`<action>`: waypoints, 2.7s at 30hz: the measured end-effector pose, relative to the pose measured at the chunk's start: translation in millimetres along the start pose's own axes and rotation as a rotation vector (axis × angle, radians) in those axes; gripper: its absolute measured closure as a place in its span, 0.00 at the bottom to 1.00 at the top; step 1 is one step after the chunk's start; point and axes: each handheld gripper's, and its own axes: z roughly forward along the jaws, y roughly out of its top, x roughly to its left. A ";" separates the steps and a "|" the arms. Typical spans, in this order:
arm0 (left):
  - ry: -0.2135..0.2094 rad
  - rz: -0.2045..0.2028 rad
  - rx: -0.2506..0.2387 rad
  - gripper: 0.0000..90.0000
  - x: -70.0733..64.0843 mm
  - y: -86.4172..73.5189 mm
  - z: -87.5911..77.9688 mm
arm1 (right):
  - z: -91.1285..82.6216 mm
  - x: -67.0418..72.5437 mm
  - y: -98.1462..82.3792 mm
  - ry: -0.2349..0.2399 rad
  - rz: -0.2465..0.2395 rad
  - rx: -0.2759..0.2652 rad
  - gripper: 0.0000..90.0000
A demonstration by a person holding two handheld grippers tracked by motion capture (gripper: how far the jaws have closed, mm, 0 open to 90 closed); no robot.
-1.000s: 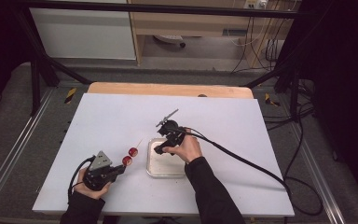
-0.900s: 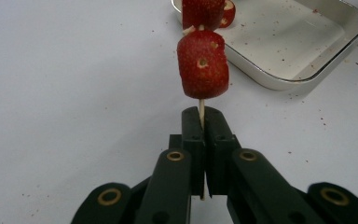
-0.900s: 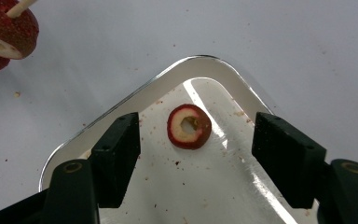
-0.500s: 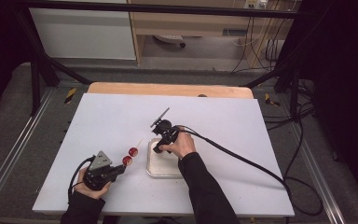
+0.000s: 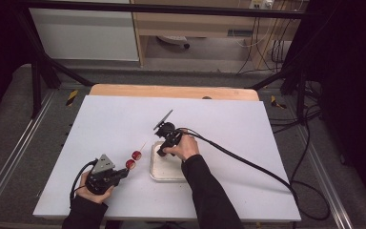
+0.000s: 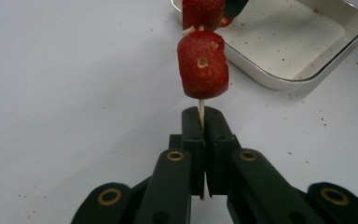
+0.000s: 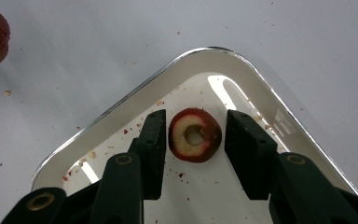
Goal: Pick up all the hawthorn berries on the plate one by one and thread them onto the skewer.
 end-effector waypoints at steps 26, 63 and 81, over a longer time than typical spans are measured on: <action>0.010 0.011 -0.013 0.98 -4.2 0.8 -0.8 | -39.1 13.1 -7.8 -0.018 0.006 -0.084 0.69; 0.017 -0.015 -0.096 0.98 -43.5 22.3 12.9 | -74.2 -2.4 -115.2 0.107 0.317 -0.692 0.69; 0.013 -0.044 -0.116 0.98 -67.7 37.9 26.1 | -73.1 -3.6 -126.4 0.131 0.441 -0.969 0.69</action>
